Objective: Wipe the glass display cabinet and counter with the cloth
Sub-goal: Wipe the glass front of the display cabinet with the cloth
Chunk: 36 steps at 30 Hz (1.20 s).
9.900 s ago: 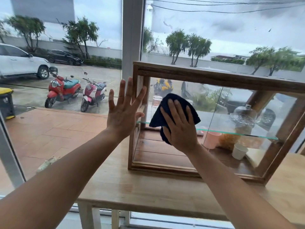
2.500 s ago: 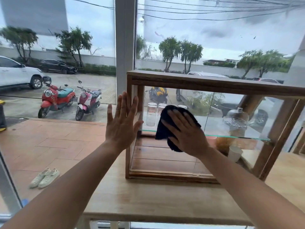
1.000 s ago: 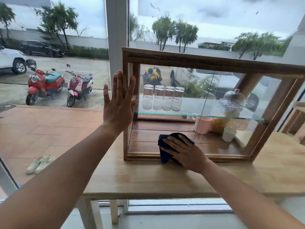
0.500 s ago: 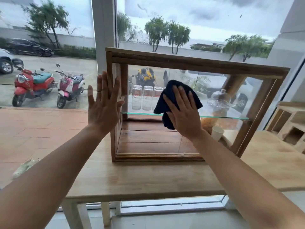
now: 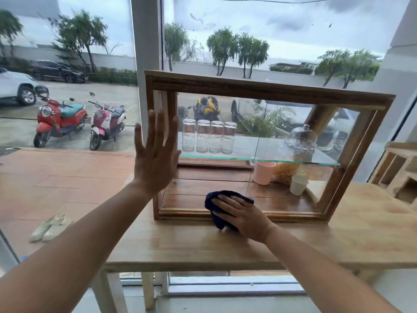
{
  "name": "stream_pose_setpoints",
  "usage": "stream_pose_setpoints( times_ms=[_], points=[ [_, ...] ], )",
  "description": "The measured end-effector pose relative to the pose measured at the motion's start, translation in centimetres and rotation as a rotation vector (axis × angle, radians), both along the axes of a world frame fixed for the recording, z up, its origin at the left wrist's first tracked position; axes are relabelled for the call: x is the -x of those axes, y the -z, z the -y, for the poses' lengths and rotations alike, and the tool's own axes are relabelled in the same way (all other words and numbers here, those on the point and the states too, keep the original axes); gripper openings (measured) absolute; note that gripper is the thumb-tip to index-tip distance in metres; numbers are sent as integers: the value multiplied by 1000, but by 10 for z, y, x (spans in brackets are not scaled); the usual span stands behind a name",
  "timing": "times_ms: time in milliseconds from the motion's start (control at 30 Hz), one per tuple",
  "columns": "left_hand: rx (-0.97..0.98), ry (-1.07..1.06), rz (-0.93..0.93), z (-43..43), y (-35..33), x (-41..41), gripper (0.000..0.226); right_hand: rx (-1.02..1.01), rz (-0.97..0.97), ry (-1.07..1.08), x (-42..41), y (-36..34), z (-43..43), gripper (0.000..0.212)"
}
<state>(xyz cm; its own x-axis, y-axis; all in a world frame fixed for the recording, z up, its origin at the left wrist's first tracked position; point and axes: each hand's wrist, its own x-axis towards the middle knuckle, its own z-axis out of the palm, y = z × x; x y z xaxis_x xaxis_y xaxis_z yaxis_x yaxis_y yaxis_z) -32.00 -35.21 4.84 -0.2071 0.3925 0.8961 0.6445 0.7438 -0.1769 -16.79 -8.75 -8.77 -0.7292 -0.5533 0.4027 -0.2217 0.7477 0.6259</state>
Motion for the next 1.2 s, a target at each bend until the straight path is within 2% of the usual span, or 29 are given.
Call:
stream_pose_setpoints(
  times_ms=[100,200,300,367,467,733,967,1200],
  points=[
    [116,43,-13,-2,21,-1,113,90,-195,-33,-3,-40,11,52],
    [243,23,-51,-3,39,0,122,217,-445,6,13,-111,22,49],
    [309,12,-51,-6,49,2,121,278,-481,56,32,-155,24,48],
    [312,17,-28,-6,54,6,120,304,-481,66,41,-154,24,51],
    [332,9,-10,-3,63,14,116,289,-429,49,47,-120,26,52],
    [336,-7,-19,-4,67,18,112,-3,-76,-10,36,5,14,55],
    [356,-12,-13,0,65,17,109,147,165,-118,8,18,1,43],
    [368,1,-30,2,64,17,108,353,203,-86,-14,17,5,41]
  ],
)
